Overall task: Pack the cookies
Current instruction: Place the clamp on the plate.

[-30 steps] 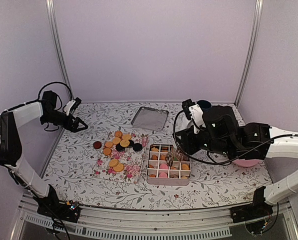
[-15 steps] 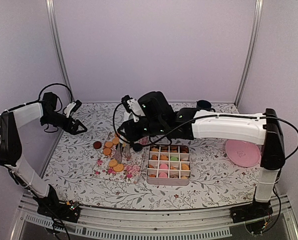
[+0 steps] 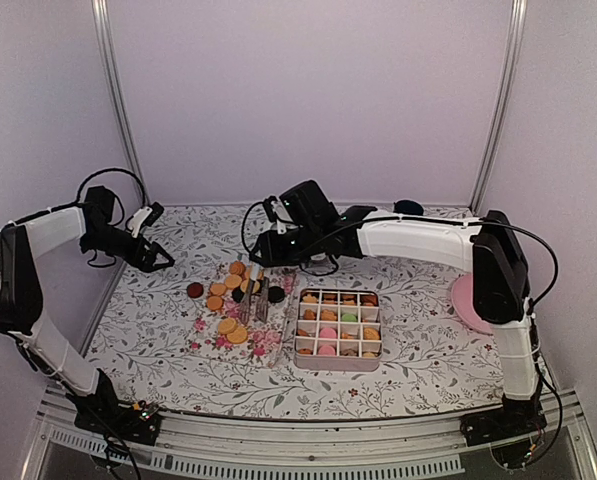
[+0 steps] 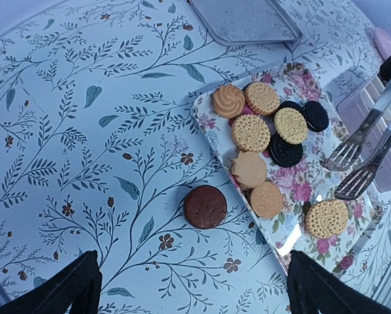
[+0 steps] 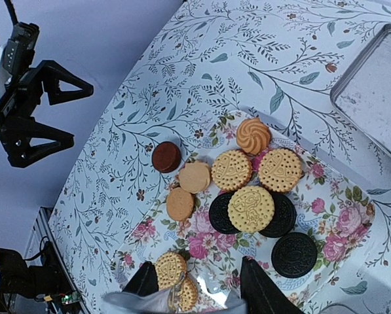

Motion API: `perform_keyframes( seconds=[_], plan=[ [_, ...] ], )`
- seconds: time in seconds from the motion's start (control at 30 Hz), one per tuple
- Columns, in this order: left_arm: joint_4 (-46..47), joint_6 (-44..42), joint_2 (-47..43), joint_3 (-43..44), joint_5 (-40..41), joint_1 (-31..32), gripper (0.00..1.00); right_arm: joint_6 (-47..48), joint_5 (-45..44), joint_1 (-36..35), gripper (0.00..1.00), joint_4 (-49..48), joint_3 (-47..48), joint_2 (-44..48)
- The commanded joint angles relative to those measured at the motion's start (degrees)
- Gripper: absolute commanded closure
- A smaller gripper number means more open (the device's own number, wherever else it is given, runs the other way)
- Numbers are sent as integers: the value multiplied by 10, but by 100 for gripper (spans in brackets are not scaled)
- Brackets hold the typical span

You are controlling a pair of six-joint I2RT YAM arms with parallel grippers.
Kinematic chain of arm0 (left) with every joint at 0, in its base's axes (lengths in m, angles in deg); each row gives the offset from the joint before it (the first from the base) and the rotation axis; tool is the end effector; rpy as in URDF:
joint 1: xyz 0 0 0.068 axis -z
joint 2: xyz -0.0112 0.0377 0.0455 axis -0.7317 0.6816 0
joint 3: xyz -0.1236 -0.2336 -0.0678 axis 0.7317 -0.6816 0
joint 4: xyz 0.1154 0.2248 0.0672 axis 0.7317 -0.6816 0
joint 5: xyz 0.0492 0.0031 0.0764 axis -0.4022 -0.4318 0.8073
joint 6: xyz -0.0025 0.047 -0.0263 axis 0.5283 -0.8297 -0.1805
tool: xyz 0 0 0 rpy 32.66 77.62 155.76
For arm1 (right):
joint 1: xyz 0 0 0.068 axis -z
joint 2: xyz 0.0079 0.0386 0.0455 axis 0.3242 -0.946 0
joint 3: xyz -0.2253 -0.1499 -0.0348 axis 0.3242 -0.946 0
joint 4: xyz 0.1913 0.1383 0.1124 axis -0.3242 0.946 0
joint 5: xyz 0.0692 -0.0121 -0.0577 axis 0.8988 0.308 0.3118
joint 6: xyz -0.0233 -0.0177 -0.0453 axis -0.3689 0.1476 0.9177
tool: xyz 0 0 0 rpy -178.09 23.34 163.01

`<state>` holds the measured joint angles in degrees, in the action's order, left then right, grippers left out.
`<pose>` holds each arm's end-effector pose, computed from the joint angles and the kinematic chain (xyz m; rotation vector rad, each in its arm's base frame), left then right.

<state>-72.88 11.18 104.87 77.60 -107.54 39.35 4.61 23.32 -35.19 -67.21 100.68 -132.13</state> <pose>0.3120 0.0213 0.2333 0.6638 2.3811 -0.5569 0.2943 0.4157 0.2447 -0.5939 2.2917 0.9287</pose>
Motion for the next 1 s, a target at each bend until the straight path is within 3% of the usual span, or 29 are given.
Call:
perform_keyframes(
  seconds=[0.0, 0.43, 0.6, 0.83, 0.97],
  plan=[
    [0, -1, -15, -7, -11, -4, 1, -43, 26, 2, 55, 12, 15, -31],
    [6, 7, -11, -7, -19, -4, 1, -92, 13, 26, 48, -13, 15, -64],
    [6, 6, -10, -8, -17, -4, 1, -94, 9, 39, 41, -18, 6, -50],
    [11, 9, -12, -8, 6, -5, 1, -61, -42, 106, 36, -6, -64, 19],
    [27, 19, -26, -13, 57, -4, 1, -35, -84, 152, 36, 36, -60, -5]
  ],
)
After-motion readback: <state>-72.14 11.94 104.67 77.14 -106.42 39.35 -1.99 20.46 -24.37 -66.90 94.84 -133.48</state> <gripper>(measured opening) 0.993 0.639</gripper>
